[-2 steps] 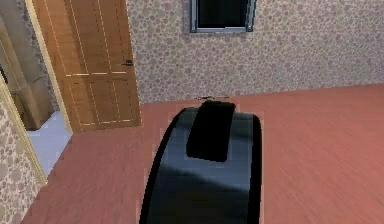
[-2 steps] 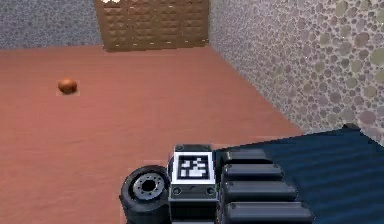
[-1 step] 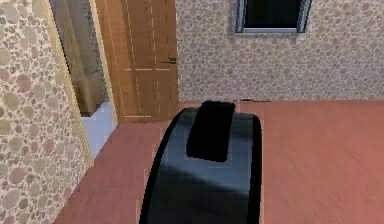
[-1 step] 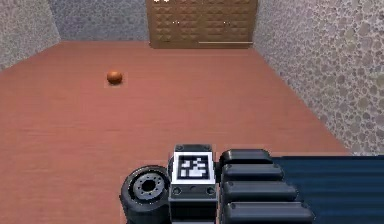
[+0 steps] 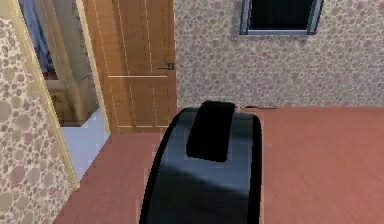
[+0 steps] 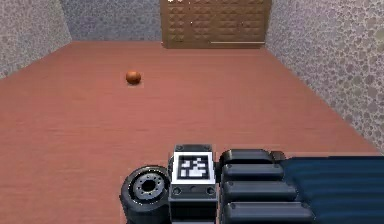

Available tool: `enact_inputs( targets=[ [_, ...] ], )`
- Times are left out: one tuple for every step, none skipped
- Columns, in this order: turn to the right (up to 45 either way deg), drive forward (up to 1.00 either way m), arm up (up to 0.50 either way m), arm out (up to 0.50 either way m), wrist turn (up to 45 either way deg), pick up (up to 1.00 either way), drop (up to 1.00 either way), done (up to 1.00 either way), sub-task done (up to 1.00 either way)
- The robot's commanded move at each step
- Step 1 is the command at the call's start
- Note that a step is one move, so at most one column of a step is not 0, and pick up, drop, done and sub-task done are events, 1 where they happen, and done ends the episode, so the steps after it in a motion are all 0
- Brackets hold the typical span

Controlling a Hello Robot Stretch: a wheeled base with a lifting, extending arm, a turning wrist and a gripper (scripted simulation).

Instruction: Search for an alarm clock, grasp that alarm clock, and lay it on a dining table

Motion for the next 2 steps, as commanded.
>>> enact_inputs(
  targets=[
    [-15.0, 0.0, 0.0, 0.0, 0.0, 0.0, 0.0, 0.0, 0.0],
    [0.0, 1.0, 0.0, 0.0, 0.0, 0.0, 0.0, 0.0, 0.0]
  ],
)
